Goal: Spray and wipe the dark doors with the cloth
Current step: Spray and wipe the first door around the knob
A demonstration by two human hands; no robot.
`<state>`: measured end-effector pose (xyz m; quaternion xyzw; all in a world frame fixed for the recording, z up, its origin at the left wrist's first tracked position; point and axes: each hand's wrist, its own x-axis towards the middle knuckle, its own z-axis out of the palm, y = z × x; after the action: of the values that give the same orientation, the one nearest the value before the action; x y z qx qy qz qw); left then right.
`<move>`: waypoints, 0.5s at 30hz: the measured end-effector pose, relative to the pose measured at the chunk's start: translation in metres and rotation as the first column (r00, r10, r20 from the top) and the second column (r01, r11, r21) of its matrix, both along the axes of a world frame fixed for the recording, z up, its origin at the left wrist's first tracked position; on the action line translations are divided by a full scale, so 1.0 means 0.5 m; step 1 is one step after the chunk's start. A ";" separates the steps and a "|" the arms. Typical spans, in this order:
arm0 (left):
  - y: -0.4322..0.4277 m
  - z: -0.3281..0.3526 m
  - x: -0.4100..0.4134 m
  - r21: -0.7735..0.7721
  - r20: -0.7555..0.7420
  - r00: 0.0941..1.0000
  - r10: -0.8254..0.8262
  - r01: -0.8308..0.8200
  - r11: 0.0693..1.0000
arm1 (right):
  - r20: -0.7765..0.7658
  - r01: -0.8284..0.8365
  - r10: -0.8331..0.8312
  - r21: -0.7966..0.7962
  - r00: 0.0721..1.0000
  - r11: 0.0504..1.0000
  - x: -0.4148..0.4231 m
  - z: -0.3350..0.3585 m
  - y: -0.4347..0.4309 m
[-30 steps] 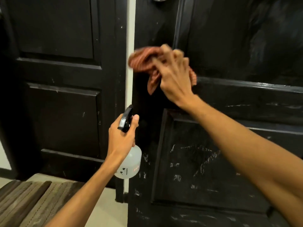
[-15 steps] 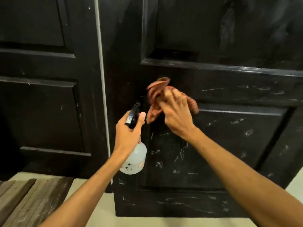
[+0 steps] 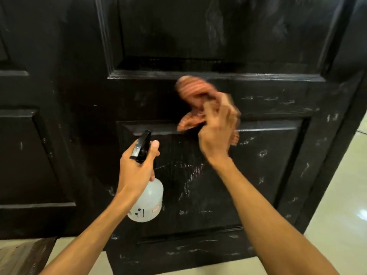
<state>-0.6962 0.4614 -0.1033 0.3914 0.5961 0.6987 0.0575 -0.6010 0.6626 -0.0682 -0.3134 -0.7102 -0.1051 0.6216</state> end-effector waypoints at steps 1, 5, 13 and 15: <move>0.013 0.002 0.015 -0.013 -0.009 1.000 -0.022 0.022 1.000 | -0.166 0.052 -0.079 -0.162 0.983 0.985 0.044 -0.002 0.031; 0.052 0.002 0.059 -0.058 -0.021 0.999 -0.042 0.040 0.998 | -0.024 0.039 -0.042 -0.111 0.999 0.993 0.050 -0.021 0.019; 0.137 0.027 0.163 -0.091 -0.069 0.992 -0.109 0.103 0.991 | -0.344 0.088 -0.232 -0.386 0.910 0.918 0.216 0.007 0.137; 0.147 0.036 0.176 -0.081 -0.065 0.994 -0.093 0.088 0.993 | -0.263 0.113 -0.174 -0.234 0.949 0.966 0.195 0.019 0.108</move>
<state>-0.6079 0.5348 -0.0854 0.4393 0.6062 0.6576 0.0840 -0.5033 0.7164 -0.0587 -0.4419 -0.5971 -0.0269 0.6689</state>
